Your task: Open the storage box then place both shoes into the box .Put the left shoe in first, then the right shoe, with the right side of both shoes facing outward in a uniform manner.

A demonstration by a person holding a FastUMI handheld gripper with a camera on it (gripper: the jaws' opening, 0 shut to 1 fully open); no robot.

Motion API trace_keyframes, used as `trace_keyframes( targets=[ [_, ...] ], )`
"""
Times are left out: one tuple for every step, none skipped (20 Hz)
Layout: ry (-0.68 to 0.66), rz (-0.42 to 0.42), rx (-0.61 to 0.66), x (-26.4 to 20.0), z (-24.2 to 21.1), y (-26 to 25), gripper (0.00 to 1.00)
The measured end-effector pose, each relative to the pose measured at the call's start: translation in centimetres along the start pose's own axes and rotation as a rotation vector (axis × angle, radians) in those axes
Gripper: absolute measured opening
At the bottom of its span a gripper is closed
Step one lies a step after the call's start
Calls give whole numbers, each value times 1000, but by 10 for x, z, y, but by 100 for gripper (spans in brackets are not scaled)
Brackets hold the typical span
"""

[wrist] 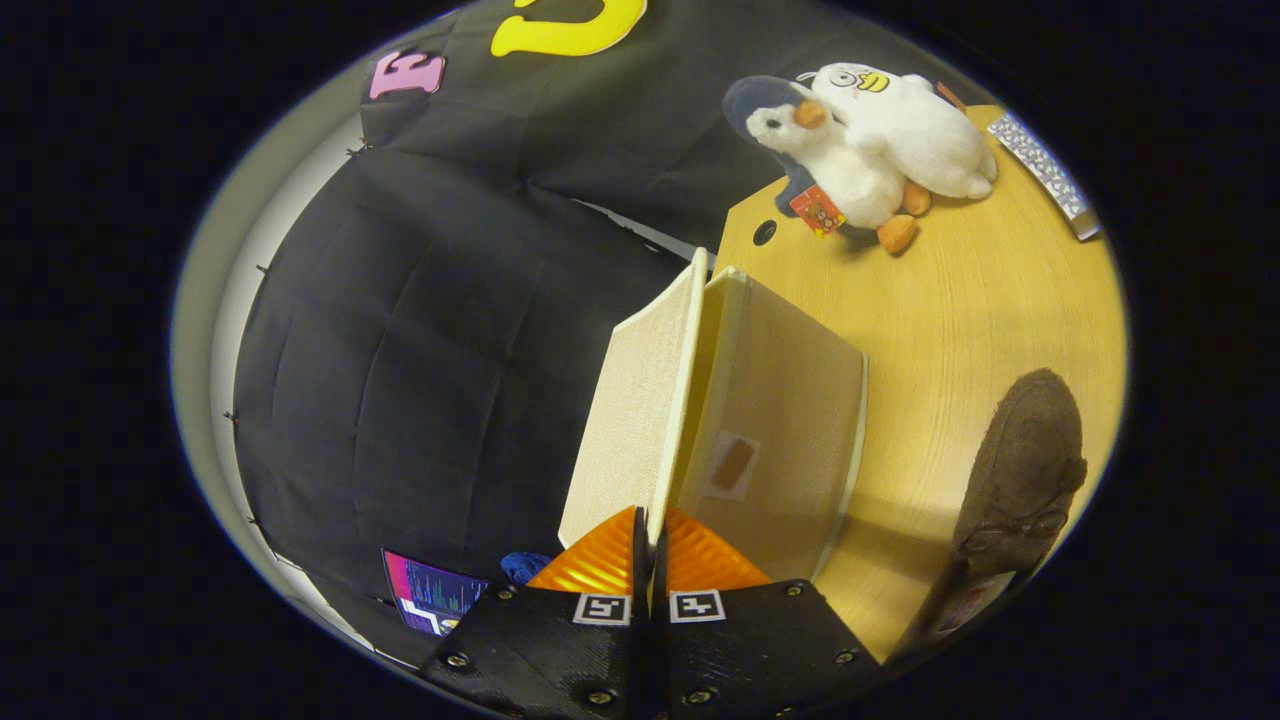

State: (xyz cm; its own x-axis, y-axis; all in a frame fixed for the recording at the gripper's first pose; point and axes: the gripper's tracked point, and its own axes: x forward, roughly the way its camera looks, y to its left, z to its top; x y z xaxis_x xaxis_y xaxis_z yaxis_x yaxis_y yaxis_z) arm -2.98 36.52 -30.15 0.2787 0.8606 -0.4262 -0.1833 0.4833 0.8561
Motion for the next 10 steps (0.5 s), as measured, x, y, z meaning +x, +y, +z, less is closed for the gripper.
trace_keyframes(
  targets=[
    [0, -1, 11, 0, 2, 2, 0],
    [-6, -4, 31, -2, 4, 4, 0],
    [-9, -10, 36, -3, 6, 8, 0],
    [-10, -20, 28, -3, 9, 13, 0],
    [-9, -22, 16, -5, 11, 28, 0],
    [-10, -30, 5, -7, 14, 44, 0],
    [-13, -34, -6, -11, 18, 59, 0],
    [-11, -43, -22, -11, 22, 73, 0],
    [-14, -37, -37, -9, 25, 88, 0],
    [-11, -34, -55, -5, 29, 103, 0]
  ],
)
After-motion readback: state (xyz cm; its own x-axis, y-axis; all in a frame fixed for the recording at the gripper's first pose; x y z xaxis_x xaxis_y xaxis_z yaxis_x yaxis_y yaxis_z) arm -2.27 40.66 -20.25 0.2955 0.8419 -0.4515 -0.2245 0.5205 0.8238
